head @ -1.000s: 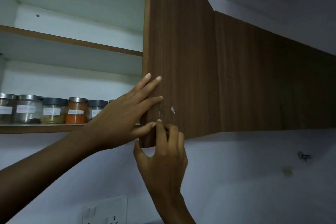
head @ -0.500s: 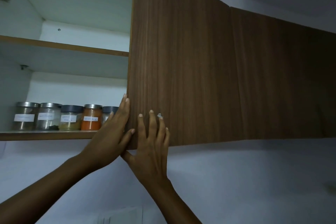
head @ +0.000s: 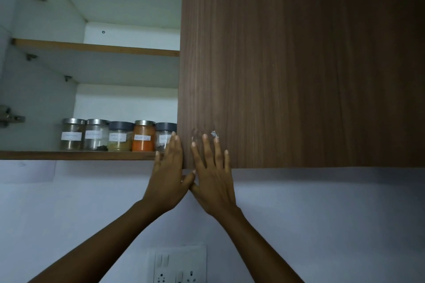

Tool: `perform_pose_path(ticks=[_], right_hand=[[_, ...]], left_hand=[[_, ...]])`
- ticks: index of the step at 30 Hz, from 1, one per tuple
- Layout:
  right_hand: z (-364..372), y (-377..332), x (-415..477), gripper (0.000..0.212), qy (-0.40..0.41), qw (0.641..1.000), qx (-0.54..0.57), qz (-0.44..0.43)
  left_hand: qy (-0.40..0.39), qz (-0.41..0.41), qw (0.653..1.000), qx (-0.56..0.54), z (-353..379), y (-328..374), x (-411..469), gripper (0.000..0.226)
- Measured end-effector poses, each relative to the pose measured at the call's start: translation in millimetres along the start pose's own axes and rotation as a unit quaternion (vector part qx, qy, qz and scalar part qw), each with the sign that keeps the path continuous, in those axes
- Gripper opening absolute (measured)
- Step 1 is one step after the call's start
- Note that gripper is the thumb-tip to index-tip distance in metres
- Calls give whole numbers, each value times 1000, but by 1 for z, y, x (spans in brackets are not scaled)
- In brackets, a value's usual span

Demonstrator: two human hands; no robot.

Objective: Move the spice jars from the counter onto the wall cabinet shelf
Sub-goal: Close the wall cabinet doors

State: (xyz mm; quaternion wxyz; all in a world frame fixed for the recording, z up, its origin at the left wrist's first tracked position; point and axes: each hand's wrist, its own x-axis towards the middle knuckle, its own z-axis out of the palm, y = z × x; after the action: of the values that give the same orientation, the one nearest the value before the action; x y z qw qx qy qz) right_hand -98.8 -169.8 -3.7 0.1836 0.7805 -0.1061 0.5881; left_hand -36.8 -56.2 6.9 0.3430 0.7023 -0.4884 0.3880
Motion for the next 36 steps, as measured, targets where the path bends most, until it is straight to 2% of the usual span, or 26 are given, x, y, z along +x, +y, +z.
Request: perform_pose_path(ticks=[7, 12, 20, 24, 32, 36], right_hand=[[20, 0, 1, 80, -42, 999, -20, 2], [29, 1, 1, 80, -60, 998, -14, 8], [42, 4, -1, 94, -33, 998, -50, -4], [42, 5, -1, 98, -49, 997, -57, -2], [27, 4, 4, 122, -135, 991, 18, -12], [8, 7, 7, 121, -209, 975, 54, -53]], left_hand=[[3, -27, 995, 97, 24, -13, -9, 83], [16, -22, 993, 118, 38, -23, -9, 83], [44, -7, 980, 195, 53, -39, -8, 76], [38, 3, 972, 230, 52, -42, -8, 79], [-9, -12, 960, 280, 38, -37, -14, 82], [-36, 21, 947, 320, 27, -34, -29, 86]])
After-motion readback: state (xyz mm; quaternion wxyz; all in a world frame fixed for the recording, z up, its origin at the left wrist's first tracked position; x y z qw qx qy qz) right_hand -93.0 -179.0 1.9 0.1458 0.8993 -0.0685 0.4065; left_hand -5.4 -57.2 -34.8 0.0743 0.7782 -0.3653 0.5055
